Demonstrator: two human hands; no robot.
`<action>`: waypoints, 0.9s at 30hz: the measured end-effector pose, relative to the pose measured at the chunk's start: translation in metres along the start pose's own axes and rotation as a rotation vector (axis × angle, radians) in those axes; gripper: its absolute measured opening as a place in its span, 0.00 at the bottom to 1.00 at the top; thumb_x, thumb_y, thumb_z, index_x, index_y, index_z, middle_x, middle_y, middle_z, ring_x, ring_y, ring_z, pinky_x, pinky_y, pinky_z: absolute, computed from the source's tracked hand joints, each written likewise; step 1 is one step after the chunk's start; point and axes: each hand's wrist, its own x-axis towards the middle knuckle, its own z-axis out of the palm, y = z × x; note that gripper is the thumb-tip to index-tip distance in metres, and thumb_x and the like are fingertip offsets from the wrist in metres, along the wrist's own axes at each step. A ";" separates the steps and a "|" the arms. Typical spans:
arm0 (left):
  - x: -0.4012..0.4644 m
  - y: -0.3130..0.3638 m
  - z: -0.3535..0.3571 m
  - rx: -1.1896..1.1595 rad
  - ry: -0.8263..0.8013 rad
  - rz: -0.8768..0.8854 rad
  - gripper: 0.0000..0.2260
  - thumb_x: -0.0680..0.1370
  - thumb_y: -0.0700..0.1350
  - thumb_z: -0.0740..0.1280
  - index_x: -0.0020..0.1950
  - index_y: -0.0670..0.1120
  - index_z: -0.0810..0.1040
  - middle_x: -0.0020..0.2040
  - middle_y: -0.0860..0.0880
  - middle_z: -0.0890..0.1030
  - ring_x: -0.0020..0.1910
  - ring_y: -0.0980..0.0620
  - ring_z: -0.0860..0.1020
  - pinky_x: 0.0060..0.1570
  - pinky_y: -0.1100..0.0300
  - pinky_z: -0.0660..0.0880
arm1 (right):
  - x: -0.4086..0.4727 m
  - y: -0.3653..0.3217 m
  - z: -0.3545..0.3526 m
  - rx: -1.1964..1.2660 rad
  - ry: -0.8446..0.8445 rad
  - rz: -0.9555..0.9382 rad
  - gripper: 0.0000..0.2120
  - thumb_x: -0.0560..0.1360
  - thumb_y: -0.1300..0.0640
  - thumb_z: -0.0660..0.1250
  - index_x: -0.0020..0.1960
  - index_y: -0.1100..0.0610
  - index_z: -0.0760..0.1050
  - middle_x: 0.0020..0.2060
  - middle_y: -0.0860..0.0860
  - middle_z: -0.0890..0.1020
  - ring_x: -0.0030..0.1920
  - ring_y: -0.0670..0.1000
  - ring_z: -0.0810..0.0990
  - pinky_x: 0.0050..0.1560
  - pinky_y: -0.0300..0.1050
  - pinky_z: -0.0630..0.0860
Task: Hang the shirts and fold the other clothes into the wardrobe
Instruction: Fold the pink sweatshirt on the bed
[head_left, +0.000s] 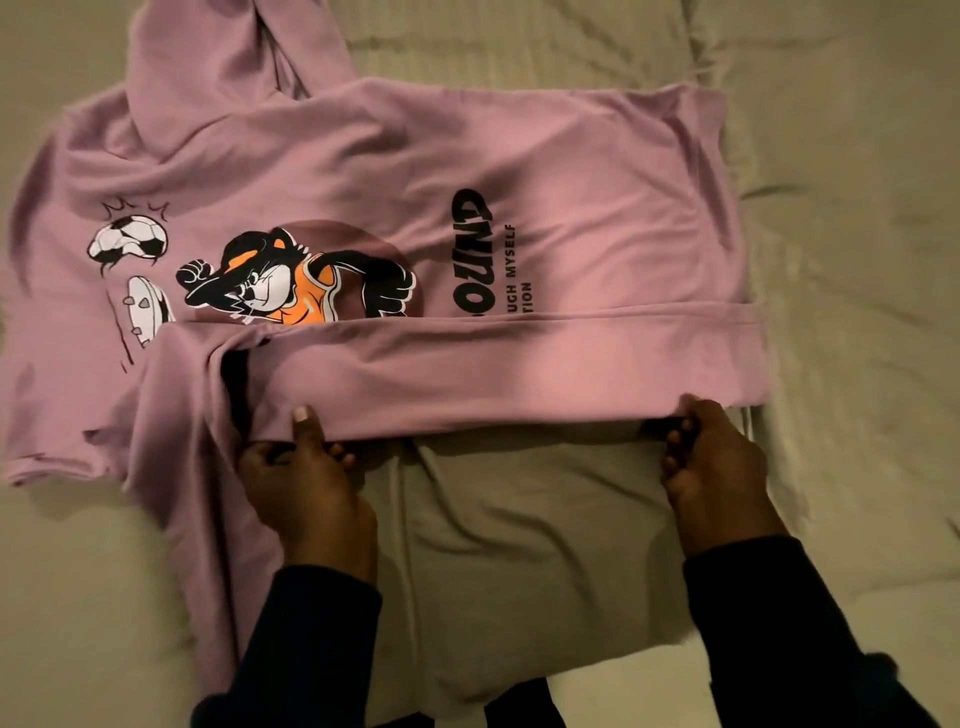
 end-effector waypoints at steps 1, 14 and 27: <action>-0.007 -0.004 0.001 0.053 0.046 0.041 0.14 0.77 0.50 0.71 0.50 0.45 0.69 0.40 0.45 0.77 0.30 0.52 0.78 0.31 0.57 0.76 | 0.002 0.003 -0.001 -0.098 0.089 -0.154 0.10 0.70 0.53 0.69 0.40 0.60 0.75 0.35 0.53 0.77 0.34 0.51 0.74 0.34 0.45 0.69; -0.030 -0.011 0.081 0.885 -0.617 1.308 0.15 0.82 0.43 0.64 0.69 0.45 0.76 0.69 0.46 0.75 0.66 0.43 0.69 0.62 0.48 0.65 | 0.030 -0.015 0.040 -1.010 -0.002 -1.273 0.19 0.77 0.55 0.57 0.63 0.53 0.79 0.62 0.55 0.78 0.55 0.63 0.74 0.50 0.53 0.69; -0.014 0.024 0.118 0.844 -0.515 1.345 0.11 0.79 0.43 0.66 0.59 0.41 0.78 0.57 0.39 0.76 0.54 0.38 0.74 0.50 0.50 0.68 | 0.089 -0.104 0.037 -1.232 0.081 -1.277 0.15 0.75 0.57 0.64 0.60 0.56 0.78 0.60 0.59 0.78 0.63 0.62 0.70 0.55 0.51 0.59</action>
